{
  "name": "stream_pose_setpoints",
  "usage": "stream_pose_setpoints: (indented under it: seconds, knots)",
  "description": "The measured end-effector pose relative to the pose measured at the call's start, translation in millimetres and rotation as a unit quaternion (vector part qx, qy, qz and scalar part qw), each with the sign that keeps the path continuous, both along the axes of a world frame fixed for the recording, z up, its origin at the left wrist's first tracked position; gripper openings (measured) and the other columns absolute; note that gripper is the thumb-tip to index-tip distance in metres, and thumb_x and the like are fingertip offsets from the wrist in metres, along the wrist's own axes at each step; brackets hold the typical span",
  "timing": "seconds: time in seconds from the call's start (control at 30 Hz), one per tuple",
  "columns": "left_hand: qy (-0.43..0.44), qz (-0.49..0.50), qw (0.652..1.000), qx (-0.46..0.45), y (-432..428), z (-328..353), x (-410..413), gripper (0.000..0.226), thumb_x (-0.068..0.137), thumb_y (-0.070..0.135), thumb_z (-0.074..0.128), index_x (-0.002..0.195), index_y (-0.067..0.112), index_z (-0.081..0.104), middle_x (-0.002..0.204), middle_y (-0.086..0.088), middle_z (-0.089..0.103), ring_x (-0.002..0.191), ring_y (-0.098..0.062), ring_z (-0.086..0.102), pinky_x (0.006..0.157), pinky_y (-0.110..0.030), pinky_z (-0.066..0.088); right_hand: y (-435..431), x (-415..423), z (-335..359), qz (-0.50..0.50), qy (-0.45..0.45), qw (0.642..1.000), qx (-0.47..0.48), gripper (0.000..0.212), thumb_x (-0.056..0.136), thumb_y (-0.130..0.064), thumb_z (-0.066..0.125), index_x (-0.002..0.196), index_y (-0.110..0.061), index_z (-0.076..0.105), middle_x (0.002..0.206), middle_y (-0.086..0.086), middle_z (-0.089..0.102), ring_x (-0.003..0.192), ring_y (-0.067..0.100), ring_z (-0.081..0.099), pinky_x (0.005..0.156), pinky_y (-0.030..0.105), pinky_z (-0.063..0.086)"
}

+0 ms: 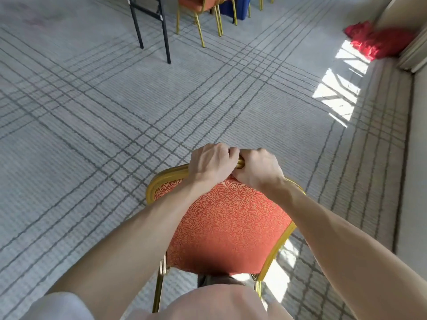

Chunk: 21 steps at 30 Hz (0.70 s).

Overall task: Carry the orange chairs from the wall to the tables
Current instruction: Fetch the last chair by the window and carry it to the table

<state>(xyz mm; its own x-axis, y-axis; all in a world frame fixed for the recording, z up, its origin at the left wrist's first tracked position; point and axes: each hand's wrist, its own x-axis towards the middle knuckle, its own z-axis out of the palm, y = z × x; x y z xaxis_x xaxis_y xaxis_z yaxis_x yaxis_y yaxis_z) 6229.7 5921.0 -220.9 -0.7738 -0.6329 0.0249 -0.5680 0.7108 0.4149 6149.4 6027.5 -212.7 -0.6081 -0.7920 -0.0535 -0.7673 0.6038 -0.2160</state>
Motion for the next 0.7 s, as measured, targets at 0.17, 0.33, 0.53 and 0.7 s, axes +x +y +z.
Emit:
stream_pose_setpoints:
  seconds: [0.17,0.33,0.53,0.7]
  knots:
    - [-0.009,-0.022,0.999,-0.022,-45,7,-62,0.045,0.099,0.039,0.036,0.067,0.014,0.056,0.084,-0.010,0.072,0.081,-0.028,0.064,0.070,-0.034,0.034,-49,-69,2,0.046,-0.011,0.999,0.015,0.031,0.081,-0.049,0.058,0.099,-0.024,0.065,0.092,0.002,0.070,0.090,0.028,0.065,0.075,0.036,0.050]
    - [0.023,-0.014,0.998,-0.056,-91,31,-115,0.047,0.099,0.039,0.036,0.066,0.013,0.057,0.083,-0.011,0.072,0.081,-0.031,0.065,0.069,-0.035,0.034,-93,-129,22,0.076,0.028,0.996,-0.028,0.033,0.082,-0.052,0.056,0.099,-0.026,0.065,0.090,0.000,0.071,0.087,0.027,0.065,0.072,0.035,0.049]
    - [0.037,-0.010,0.995,-0.093,-127,41,-157,0.050,0.099,0.039,0.036,0.065,0.011,0.057,0.079,-0.012,0.071,0.075,-0.029,0.064,0.068,-0.035,0.036,-130,-174,29,0.105,0.107,0.987,-0.050,0.034,0.084,-0.052,0.053,0.100,-0.025,0.065,0.083,-0.003,0.070,0.080,0.024,0.066,0.062,0.029,0.038]
    - [-0.020,-0.012,0.996,-0.086,-142,7,-157,0.055,0.103,0.039,0.031,0.071,0.008,0.066,0.074,-0.008,0.071,0.072,-0.026,0.066,0.071,-0.035,0.043,-145,-178,-10,0.136,0.097,0.986,-0.026,0.029,0.082,-0.047,0.060,0.095,-0.023,0.068,0.076,0.001,0.071,0.071,0.028,0.069,0.059,0.030,0.041]
